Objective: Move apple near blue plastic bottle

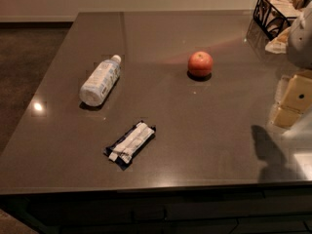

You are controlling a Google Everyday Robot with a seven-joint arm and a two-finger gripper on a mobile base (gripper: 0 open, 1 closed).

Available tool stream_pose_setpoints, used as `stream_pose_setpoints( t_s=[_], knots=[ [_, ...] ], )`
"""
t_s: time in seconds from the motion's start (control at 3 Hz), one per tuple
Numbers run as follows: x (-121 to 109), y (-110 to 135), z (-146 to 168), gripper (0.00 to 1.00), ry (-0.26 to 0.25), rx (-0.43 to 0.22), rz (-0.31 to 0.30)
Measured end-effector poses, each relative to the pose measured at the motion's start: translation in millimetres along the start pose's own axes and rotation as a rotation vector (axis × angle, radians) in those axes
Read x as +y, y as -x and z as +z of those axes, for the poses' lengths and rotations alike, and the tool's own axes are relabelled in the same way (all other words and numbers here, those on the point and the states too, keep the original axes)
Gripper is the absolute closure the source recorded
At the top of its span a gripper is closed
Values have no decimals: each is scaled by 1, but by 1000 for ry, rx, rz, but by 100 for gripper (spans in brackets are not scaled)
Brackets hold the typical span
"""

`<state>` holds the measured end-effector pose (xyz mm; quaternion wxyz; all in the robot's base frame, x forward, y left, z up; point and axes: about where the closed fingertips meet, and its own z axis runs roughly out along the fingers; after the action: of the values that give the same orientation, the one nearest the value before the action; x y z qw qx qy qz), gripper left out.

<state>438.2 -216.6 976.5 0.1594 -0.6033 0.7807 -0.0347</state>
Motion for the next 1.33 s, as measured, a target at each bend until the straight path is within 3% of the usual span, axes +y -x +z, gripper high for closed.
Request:
stream_pose_setpoints(
  t_s=[0.67,1.0,1.33],
  knots=[
    [-4,2,1,0,-11,-4,14],
    [-23,14,15,0,-43,-11,54],
    [-57,32,37,0,-88,-33,127]
  ],
)
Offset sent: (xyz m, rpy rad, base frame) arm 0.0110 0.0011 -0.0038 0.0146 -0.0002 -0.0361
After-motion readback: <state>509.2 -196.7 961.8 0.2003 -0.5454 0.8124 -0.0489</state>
